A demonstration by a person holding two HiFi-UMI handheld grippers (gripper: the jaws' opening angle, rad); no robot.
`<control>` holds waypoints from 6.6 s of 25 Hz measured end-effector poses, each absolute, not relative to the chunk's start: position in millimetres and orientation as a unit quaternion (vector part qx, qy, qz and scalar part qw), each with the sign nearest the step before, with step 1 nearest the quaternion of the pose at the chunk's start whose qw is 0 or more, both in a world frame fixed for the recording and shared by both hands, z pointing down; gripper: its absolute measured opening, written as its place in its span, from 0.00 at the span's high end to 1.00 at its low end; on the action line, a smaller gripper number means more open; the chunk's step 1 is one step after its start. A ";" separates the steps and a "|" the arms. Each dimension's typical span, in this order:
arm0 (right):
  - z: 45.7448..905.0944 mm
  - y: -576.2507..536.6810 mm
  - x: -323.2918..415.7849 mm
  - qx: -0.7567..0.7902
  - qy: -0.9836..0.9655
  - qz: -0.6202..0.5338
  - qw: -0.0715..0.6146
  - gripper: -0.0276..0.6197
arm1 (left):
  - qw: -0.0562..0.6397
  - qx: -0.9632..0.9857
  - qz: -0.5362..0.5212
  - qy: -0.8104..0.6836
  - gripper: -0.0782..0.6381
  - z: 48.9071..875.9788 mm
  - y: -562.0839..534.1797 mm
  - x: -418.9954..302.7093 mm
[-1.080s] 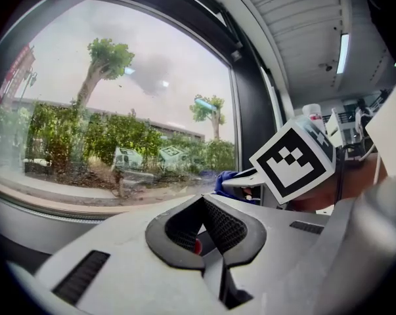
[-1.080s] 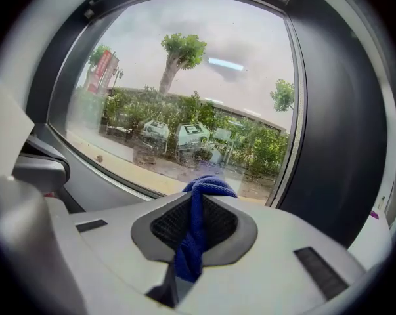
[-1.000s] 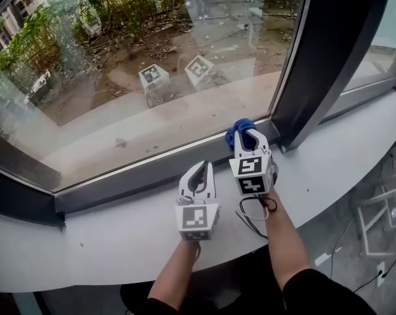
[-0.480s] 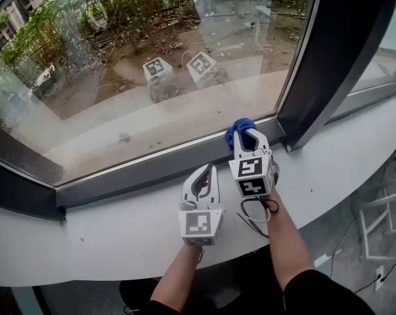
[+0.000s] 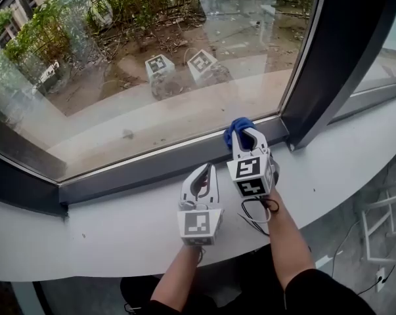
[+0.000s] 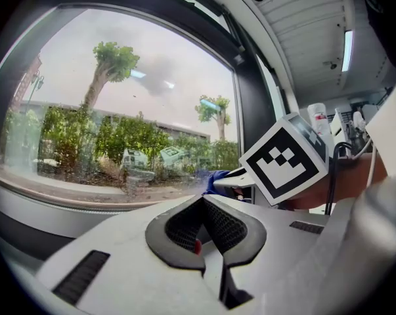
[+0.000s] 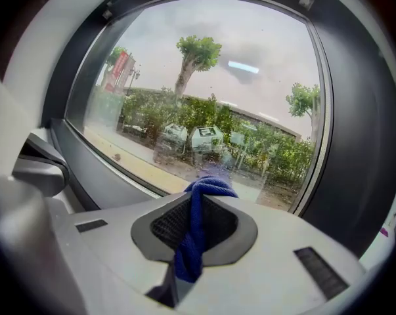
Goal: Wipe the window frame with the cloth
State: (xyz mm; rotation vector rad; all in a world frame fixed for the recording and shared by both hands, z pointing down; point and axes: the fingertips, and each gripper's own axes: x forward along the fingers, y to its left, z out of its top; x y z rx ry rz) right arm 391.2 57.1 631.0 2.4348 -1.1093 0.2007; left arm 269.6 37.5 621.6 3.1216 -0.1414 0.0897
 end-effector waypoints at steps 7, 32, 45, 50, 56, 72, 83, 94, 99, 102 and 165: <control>630.2 57.7 388.4 0.881 -0.400 0.054 0.248 0.92 | 0.011 0.998 0.033 -0.053 0.88 622.0 27.9 262.6; 628.6 30.6 363.2 0.854 -0.440 0.043 0.272 0.92 | 0.013 0.996 0.028 -0.083 0.88 618.0 2.1 245.9; 630.3 19.2 349.5 0.841 -0.461 0.030 0.281 0.92 | 0.017 0.995 0.027 -0.090 0.88 619.7 0.2 242.4; 629.0 16.4 347.5 0.841 -0.460 0.028 0.285 0.92 | 0.016 0.995 0.028 -0.093 0.88 619.5 -2.8 238.2; 630.9 15.4 347.5 0.840 -0.461 0.027 0.286 0.92 | 0.013 0.995 0.029 -0.096 0.88 619.4 -6.5 234.2; 630.2 5.1 336.7 0.829 -0.481 0.029 0.285 0.92 | -0.003 0.994 0.030 -0.108 0.88 619.8 -27.8 214.7; 632.1 12.5 347.1 0.820 -0.465 0.028 0.333 0.92 | -0.028 0.994 0.033 -0.105 0.88 609.8 -58.4 181.0; 629.8 -15.8 315.9 0.801 -0.505 -0.002 0.322 0.92 | -0.027 0.994 0.033 -0.104 0.88 611.8 -68.7 163.7; 621.0 -25.6 299.9 0.798 -0.526 0.012 0.294 0.92 | -0.021 0.993 0.025 -0.112 0.88 613.4 -72.3 161.4; 622.6 -31.8 292.9 0.786 -0.535 -0.004 0.310 0.92 | -0.020 0.993 0.022 -0.114 0.88 613.5 -73.9 162.3; 630.9 -150.3 181.7 0.698 -0.624 -0.047 0.346 0.92 | 0.006 0.979 -0.008 -0.204 0.88 611.8 -146.9 116.3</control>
